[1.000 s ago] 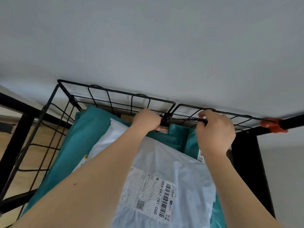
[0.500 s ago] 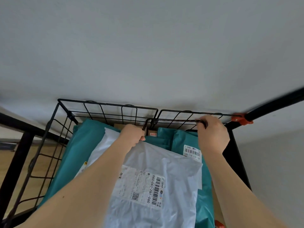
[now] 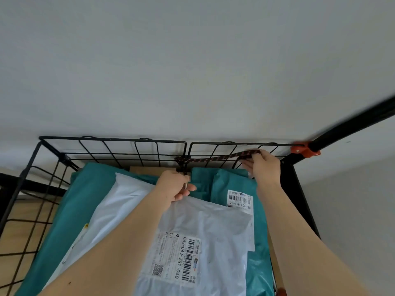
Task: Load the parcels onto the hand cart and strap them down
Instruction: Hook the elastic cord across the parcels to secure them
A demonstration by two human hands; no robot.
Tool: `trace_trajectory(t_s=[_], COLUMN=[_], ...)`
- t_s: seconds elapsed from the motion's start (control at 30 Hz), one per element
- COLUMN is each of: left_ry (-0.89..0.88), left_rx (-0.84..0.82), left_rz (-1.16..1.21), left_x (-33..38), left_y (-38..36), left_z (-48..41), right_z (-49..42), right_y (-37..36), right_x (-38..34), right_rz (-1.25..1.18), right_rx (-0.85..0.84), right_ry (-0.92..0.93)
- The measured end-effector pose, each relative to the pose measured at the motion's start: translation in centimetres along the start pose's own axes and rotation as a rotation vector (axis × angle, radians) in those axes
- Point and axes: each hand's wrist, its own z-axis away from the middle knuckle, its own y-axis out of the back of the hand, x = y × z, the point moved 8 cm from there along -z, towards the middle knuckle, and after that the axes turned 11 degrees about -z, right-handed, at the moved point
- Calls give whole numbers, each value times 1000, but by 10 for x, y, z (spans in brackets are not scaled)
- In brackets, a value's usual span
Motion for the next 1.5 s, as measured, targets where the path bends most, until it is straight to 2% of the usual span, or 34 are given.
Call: trace_trajectory(t_s=[0.13, 0.23, 0.4, 0.57, 0.7, 0.77, 0.83, 0.9, 0.97, 1.03, 1.2, 1.3, 1.5], left_ry=[17, 47, 86, 61, 72, 99, 117, 128, 141, 153, 147, 133, 124], left_rx=[-44, -120, -210, -363, -277, -252, -235, -225, -230, -247, -260, -251, -329], left_rz=[140, 316, 573, 878, 731, 614, 555, 578, 634, 691, 737, 717, 842], left_x=[4, 9, 18, 33, 33, 30, 27, 25, 24, 25, 30, 32, 38], left_y=[-12, -23, -43, -74, -73, -68, -60, -56, -59, -69, -83, -85, -82], left_z=[-1, 0, -1, 8, 2, -3, -7, -9, -10, -9, -13, -15, -16], right_z=[-3, -1, -2, 8, 4, -4, -20, -36, -36, -29, -13, -12, -54], right_y=[14, 7, -8, -18, -15, -6, 10, 22, 24, 20, 17, 21, 20], right_x=[8, 30, 55, 65, 65, 61, 57, 65, 84, 100, 96, 94, 70], right_rz=[611, 775, 996, 969, 978, 889, 800, 808, 787, 768, 946, 903, 788], right_rx=[-42, -218, -379, -363, -381, -383, -307, -279, -321, -324, -240, -251, -106], right_ry=[99, 71, 108, 196, 201, 164, 155, 100, -53, -117, 4, -8, 42])
